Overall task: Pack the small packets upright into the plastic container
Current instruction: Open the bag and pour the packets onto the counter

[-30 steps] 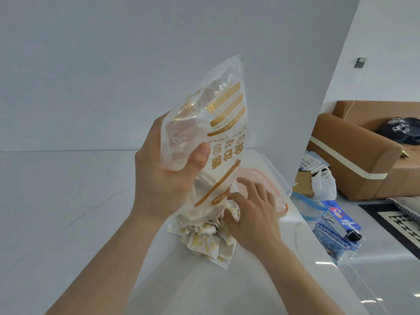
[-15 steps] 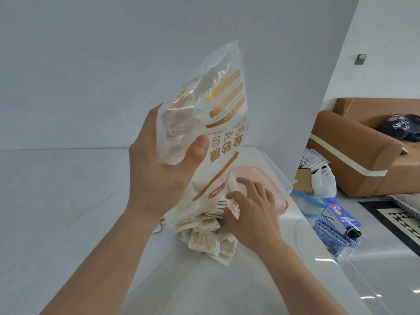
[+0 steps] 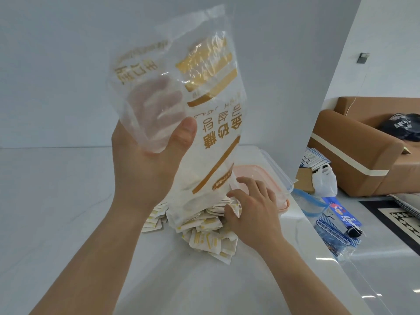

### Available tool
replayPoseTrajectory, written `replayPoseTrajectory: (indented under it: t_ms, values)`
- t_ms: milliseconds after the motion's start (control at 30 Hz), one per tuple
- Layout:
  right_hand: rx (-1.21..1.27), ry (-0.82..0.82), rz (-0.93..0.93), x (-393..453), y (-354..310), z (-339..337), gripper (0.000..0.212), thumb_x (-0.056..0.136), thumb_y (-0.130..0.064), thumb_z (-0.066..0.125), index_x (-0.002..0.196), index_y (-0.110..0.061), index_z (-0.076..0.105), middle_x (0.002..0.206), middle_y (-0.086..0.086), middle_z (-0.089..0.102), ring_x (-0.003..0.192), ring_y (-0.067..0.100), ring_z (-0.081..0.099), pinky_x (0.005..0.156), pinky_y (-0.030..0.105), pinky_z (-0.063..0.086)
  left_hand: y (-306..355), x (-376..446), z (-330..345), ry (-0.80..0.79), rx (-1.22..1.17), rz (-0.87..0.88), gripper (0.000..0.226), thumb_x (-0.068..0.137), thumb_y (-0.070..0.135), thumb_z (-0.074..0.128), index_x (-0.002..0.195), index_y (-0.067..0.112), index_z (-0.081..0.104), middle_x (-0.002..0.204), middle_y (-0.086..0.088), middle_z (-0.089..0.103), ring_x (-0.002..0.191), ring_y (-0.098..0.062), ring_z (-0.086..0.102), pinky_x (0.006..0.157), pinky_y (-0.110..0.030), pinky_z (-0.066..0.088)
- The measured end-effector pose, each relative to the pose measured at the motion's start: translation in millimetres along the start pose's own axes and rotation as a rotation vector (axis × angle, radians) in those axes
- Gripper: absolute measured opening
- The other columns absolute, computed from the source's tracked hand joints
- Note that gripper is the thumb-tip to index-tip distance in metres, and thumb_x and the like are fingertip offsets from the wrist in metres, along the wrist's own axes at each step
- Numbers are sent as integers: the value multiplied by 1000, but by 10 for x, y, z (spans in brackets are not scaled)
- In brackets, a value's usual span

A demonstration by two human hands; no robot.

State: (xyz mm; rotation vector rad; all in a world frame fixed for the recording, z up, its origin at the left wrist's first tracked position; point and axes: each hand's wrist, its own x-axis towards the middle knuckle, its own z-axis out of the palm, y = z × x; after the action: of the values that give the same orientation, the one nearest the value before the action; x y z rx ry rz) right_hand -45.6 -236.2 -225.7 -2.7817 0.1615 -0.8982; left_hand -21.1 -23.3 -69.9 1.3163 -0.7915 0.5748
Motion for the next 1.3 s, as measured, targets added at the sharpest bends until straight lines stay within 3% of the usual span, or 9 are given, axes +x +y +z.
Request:
replayPoseTrajectory:
  t_ms: [200, 367, 500, 667, 733, 867, 933, 1067, 1300]
  values:
    - [156, 79, 29, 26, -18, -17, 25, 84, -35, 60, 105, -28, 74, 130, -6, 60, 121, 19, 49, 99, 38, 37, 72, 48, -30, 39, -70, 6, 55, 91, 23, 72, 138, 11, 44, 142, -23, 57, 124, -36, 64, 86, -38, 58]
    - [863, 202, 260, 93, -177, -295, 33, 98, -25, 41, 98, -26, 74, 111, -14, 71, 109, 8, 60, 98, 31, 45, 59, 43, -31, 165, -212, -98, 66, 85, 38, 65, 144, 22, 40, 138, -6, 65, 124, -28, 66, 92, -46, 59]
    - [1505, 80, 590, 138, -303, -584, 57, 107, -51, 29, 98, -32, 82, 108, -3, 78, 100, 12, 71, 110, 48, 45, -143, -16, 31, 177, -320, -287, 76, 83, 47, 62, 153, 27, 39, 141, -3, 65, 125, -24, 66, 97, -53, 56]
    - [1886, -111, 579, 140, -231, -704, 92, 72, -87, 44, 129, -20, 72, 137, 6, 67, 128, 25, 63, 112, 46, 38, -330, -85, 91, 126, -327, -340, 76, 86, 52, 64, 154, 31, 38, 142, 1, 64, 127, -25, 65, 92, -51, 58]
    - [1917, -71, 579, 169, -219, -729, 102, 62, -85, 67, 139, -17, 63, 139, 6, 66, 129, 30, 62, 107, 50, 42, -389, -97, 88, 88, -315, -387, 93, 77, 64, 76, 155, 32, 37, 143, 4, 64, 128, -23, 64, 91, -49, 60]
    - [1709, 126, 707, 235, -99, -715, 35, 87, -38, 68, 114, -15, 73, 119, 2, 75, 119, 30, 67, 102, 49, 51, -504, -80, -27, -126, -305, -482, 109, 63, 69, 85, 155, 32, 39, 148, -1, 60, 133, -24, 60, 99, -51, 57]
    - [1612, 194, 756, 244, -12, -697, 24, 95, -29, 64, 110, -11, 73, 118, 6, 76, 115, 28, 69, 105, 51, 50, -553, -34, -182, -196, -425, -522, 106, 68, 66, 82, 157, 28, 38, 152, -9, 55, 138, -32, 55, 104, -54, 52]
    - [1345, 320, 717, 246, 107, -727, 17, 97, -27, 66, 102, -14, 76, 106, 7, 75, 93, 18, 68, 83, 39, 55, -539, 131, -569, -50, -614, -674, 88, 70, 68, 74, 142, 19, 60, 144, -17, 61, 122, -33, 68, 97, -60, 55]
    - [1176, 318, 576, 232, 77, -659, 14, 100, -18, 61, 98, -15, 74, 80, -4, 70, 78, 15, 62, 70, 35, 50, -508, 183, -607, -139, 191, -761, 42, 99, 59, 47, 115, 30, 73, 108, 4, 78, 94, -21, 76, 77, -43, 59]
